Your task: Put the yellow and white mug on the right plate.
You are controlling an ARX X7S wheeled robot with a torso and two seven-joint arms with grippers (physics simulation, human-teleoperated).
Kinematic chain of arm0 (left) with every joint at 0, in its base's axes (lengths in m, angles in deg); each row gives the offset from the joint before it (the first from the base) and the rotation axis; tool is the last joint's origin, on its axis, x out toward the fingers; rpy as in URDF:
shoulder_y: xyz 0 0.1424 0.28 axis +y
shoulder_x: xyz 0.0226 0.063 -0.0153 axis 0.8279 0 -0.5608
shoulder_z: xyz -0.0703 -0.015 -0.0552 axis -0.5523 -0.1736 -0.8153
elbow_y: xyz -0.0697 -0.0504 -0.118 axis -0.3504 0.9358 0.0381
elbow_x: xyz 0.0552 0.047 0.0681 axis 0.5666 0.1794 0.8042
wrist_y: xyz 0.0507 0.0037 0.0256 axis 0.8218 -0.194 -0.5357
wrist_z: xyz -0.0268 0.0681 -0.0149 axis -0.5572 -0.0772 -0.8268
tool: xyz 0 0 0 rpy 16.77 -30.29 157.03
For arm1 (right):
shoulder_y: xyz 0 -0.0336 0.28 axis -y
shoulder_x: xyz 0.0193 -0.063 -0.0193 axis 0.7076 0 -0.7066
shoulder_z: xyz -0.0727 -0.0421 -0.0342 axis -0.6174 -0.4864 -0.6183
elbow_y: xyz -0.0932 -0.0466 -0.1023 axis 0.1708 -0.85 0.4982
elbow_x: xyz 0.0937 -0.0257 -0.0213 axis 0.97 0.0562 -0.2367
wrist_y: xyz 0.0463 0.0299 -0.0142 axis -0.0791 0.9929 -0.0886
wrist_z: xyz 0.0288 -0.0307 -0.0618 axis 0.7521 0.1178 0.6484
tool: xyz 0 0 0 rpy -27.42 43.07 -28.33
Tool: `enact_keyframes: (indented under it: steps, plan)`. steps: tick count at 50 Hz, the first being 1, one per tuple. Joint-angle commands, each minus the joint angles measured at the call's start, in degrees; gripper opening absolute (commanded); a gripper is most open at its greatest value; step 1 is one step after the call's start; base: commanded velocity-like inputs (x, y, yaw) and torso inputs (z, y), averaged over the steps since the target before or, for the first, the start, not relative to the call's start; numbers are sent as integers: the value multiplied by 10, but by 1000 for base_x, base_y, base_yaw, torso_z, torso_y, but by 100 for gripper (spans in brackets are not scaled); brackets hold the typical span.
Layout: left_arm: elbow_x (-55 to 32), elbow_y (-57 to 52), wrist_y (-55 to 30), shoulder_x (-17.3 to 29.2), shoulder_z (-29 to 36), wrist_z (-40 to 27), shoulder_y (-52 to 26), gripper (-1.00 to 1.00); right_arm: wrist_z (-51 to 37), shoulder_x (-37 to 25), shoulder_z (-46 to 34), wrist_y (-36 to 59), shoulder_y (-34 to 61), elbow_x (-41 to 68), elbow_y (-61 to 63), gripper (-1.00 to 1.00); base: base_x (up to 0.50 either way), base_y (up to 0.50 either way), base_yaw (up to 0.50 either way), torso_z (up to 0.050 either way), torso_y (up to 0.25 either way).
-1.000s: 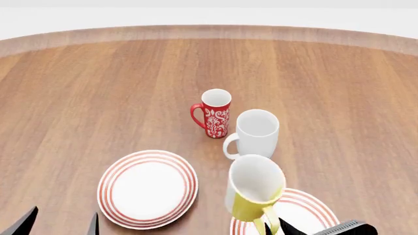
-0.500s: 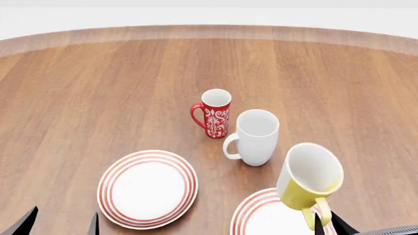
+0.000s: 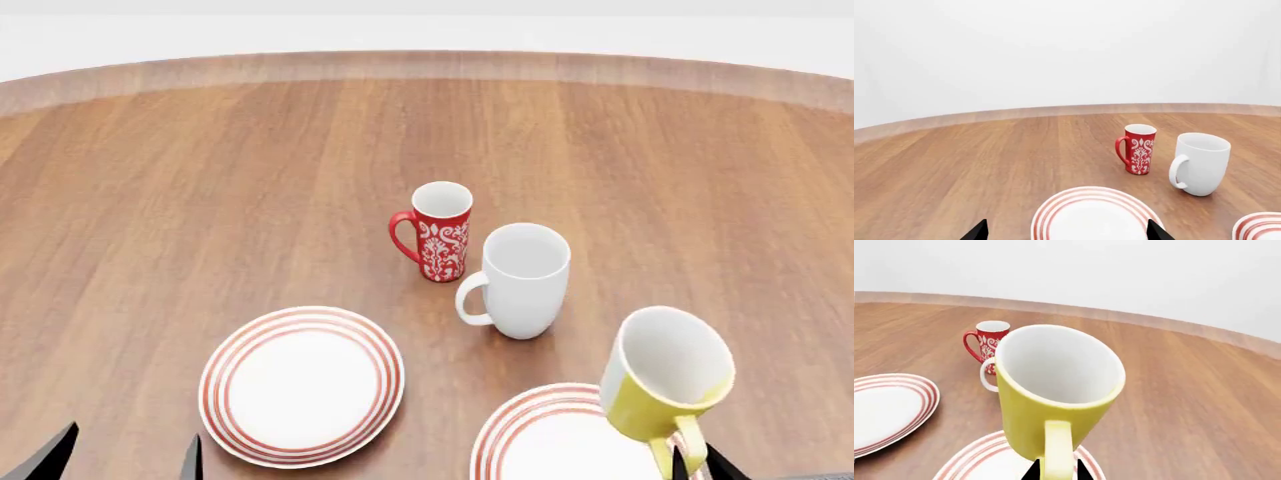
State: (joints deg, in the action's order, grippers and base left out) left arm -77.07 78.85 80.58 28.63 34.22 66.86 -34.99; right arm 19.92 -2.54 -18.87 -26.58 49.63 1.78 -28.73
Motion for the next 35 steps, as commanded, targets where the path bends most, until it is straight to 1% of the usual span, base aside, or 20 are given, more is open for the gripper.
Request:
enact_keyframes:
  steps: [1,19,35]
  plan:
    - [-1,2,0,1,1,-2,-1,100,-5,3,-12,2,12,-23,-16,-100,0,0,0,0,0]
    - [-2,1,2,4,4,-5,0,100,7,21,-39,1,49,-38,-58,-100,0,0,0,0,0]
    - [-6,1,2,6,4,-6,-2,100,21,39,-56,-12,75,-53,-130,-100,0,0,0,0,1]
